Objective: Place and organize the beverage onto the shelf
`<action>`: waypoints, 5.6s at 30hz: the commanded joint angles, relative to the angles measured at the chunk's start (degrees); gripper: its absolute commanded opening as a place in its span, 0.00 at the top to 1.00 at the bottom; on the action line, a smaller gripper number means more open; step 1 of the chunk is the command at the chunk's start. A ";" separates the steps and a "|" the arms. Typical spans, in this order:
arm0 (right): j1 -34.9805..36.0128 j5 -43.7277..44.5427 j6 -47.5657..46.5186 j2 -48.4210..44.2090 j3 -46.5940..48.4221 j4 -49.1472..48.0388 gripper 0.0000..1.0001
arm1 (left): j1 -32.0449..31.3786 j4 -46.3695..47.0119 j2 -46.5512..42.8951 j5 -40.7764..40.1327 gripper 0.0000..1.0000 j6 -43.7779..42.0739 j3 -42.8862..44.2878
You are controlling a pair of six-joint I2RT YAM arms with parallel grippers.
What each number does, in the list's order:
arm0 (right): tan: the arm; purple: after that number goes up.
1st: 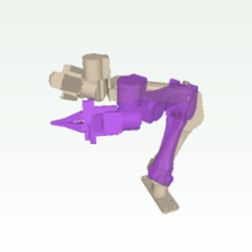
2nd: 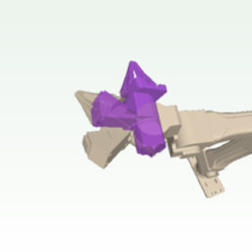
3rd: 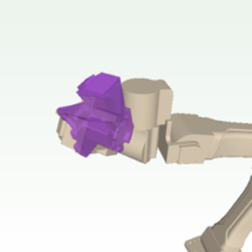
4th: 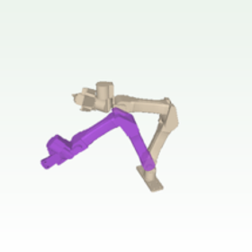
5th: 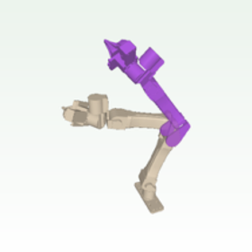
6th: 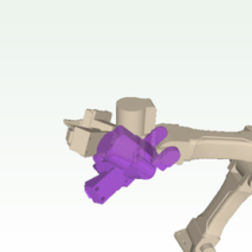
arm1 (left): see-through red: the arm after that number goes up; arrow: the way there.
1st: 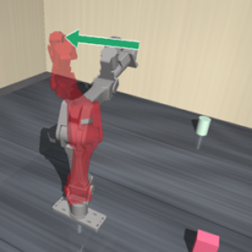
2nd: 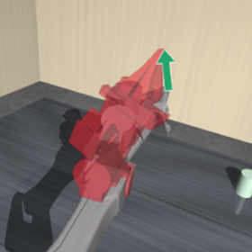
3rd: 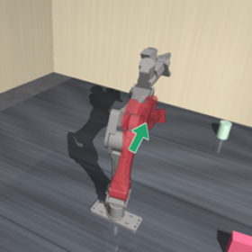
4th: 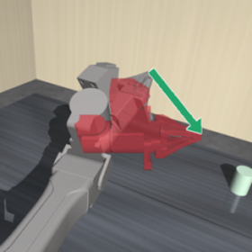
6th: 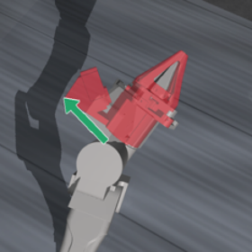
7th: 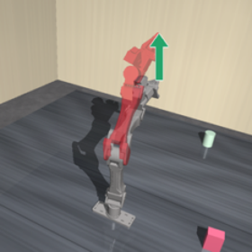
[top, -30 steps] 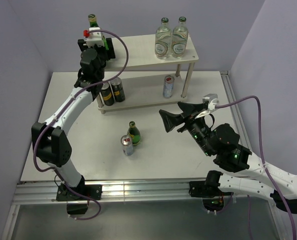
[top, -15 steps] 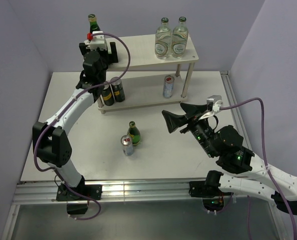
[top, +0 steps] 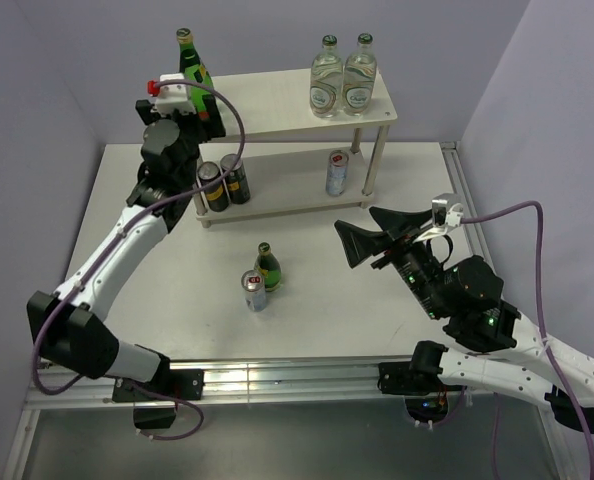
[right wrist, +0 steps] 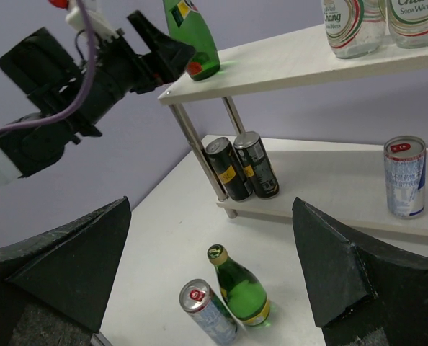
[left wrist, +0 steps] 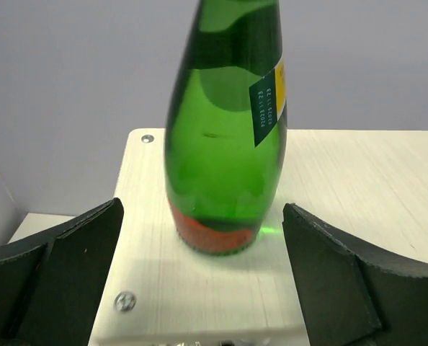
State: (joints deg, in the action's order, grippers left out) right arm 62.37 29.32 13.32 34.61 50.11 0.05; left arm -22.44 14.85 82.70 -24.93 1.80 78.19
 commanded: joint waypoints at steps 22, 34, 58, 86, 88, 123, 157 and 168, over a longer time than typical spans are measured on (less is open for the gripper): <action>-0.32 0.91 4.43 -1.83 -2.73 1.97 0.00 | -38.12 -3.97 -34.27 -15.33 0.01 17.09 -43.82; -0.32 2.14 4.61 -2.18 -2.82 3.46 0.00 | -38.12 2.90 -25.49 -14.27 0.01 18.94 -45.76; -0.23 4.08 5.22 -3.67 -5.11 4.16 0.00 | -38.12 9.14 -16.34 -17.70 0.29 19.03 -46.20; -0.32 5.04 5.22 -5.08 -6.07 4.25 0.00 | -38.12 3.61 -16.86 -19.02 1.00 15.70 -39.00; -0.32 5.04 5.14 -4.90 -6.07 4.08 0.00 | -38.12 2.20 -17.74 -19.02 1.00 14.81 -36.64; -0.23 7.33 3.90 -8.24 -6.69 5.39 0.01 | -27.84 -23.11 -1.84 -11.90 1.00 -0.40 22.86; -0.32 8.47 4.52 -8.15 -11.78 4.60 0.01 | -15.19 -27.77 18.02 -8.38 1.00 -7.60 58.82; -0.23 8.82 4.78 -7.63 -11.88 5.22 0.01 | -12.37 -27.33 19.61 -8.91 0.89 -5.85 57.42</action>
State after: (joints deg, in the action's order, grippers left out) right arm 62.37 37.08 17.61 26.72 38.22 5.65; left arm -35.73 -21.28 104.29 -34.30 -3.86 132.70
